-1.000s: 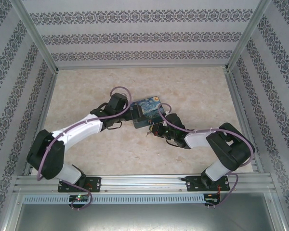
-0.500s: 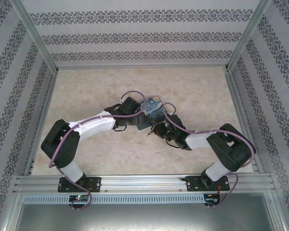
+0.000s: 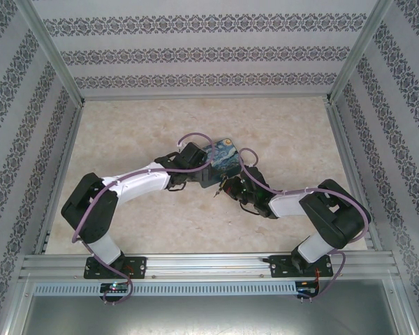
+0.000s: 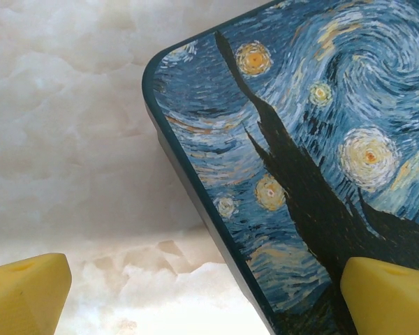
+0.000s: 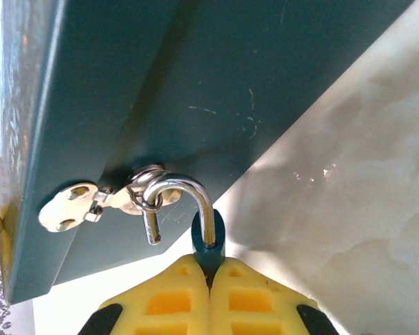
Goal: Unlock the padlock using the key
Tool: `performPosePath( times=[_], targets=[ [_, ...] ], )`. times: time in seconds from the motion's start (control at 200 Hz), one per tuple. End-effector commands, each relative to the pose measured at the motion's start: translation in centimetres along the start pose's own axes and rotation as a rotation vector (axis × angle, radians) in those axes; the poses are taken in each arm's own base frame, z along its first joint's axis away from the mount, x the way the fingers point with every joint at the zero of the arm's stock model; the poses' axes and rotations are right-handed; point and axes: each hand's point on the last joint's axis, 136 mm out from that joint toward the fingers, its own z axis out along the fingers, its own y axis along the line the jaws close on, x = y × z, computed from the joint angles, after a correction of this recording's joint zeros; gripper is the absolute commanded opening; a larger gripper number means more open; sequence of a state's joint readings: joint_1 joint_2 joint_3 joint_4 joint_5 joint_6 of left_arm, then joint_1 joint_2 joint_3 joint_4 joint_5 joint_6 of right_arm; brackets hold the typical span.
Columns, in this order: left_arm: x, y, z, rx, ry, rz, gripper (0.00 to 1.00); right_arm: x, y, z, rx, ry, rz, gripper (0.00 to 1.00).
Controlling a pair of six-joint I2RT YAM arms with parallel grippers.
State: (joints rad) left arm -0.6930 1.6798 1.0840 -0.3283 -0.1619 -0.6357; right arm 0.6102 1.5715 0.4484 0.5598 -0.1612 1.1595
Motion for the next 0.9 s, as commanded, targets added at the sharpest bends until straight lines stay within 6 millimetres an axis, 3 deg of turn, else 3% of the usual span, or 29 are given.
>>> performPosePath(
  times=[0.0,0.34,0.46,0.62,0.894],
  targets=[
    [3.8,2.2,1.8,-0.096,0.105,0.049,1.00,-1.8,0.7,-0.3,-0.020,-0.072,0.039,0.00],
    [4.9,2.7,2.6,-0.108,0.135,0.065,1.00,-4.6,1.6,-0.1,-0.036,-0.112,0.073,0.00],
    [5.2,2.8,2.8,-0.111,0.144,0.068,1.00,-6.6,2.2,-0.3,-0.043,-0.123,0.070,0.00],
    [5.4,2.8,2.8,-0.112,0.151,0.061,0.99,-9.2,1.3,-0.9,-0.020,-0.132,0.072,0.00],
    [4.9,2.3,2.7,-0.099,0.148,0.053,1.00,-8.9,-1.2,-3.4,-0.006,-0.147,0.092,0.00]
  ],
)
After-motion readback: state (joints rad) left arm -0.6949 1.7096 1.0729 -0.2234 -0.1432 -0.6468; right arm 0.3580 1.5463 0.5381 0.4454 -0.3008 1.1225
